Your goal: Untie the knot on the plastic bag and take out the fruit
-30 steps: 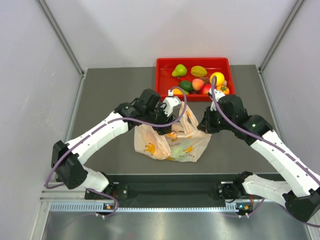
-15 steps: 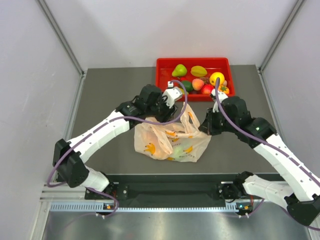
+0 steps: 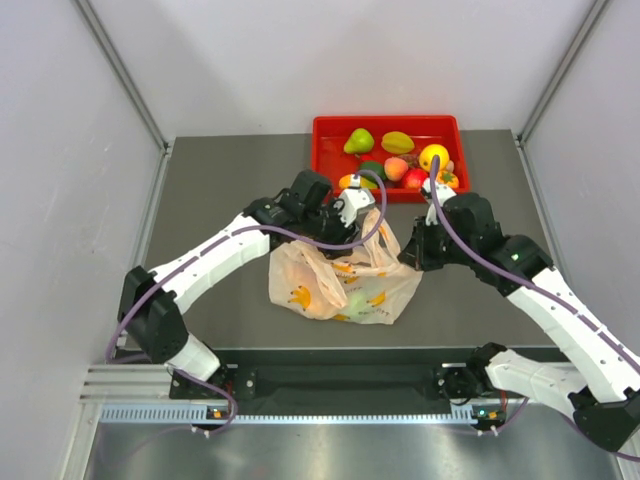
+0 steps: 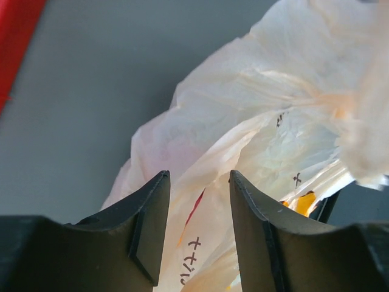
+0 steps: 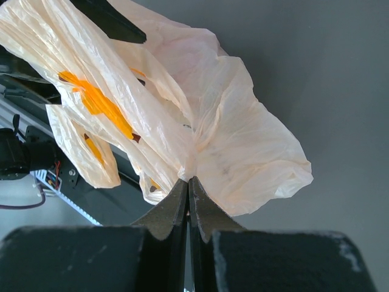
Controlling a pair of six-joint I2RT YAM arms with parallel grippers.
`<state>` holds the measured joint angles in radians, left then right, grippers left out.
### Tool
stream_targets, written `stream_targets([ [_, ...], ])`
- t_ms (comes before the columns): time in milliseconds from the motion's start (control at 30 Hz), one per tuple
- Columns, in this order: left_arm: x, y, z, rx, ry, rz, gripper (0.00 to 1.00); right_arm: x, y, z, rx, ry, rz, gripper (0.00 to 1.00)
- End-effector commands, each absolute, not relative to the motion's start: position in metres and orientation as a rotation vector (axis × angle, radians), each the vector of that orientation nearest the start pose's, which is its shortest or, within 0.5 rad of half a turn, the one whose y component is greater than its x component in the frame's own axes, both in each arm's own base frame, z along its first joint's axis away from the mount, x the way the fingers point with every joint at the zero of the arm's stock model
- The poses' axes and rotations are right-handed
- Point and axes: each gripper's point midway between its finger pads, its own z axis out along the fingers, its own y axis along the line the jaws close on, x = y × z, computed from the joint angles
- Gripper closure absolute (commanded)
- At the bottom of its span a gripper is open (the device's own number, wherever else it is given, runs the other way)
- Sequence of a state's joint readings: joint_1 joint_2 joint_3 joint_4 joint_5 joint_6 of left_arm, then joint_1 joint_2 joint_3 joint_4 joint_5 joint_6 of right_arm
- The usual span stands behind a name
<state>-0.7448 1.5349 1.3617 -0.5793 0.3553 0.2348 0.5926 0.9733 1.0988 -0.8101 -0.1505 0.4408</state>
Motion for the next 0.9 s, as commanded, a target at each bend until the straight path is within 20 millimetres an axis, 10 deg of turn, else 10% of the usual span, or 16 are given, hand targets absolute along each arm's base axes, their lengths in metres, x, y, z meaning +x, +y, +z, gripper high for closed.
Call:
stream_targets([
  [0,0.26,-0.319,0.197,1.34,1.978,-0.704,0.51,0.208,0.184,0.243,-0.243,2.311,0.691,1.0],
  [567,0.275,-0.303,0.138,1.299,2.108,-0.539,0.69,0.209,0.182,0.243,-0.227,2.312,0.689,1.0],
  [700,0.294,-0.303,0.152,1.223,2.074,-0.466,0.99,0.208,0.181,0.243,-0.225,2.312,0.689,1.0],
  [867,0.326,-0.291,0.191,1.056,2.017,-0.291,1.0,0.208,0.179,0.243,-0.212,2.307,0.682,1.0],
])
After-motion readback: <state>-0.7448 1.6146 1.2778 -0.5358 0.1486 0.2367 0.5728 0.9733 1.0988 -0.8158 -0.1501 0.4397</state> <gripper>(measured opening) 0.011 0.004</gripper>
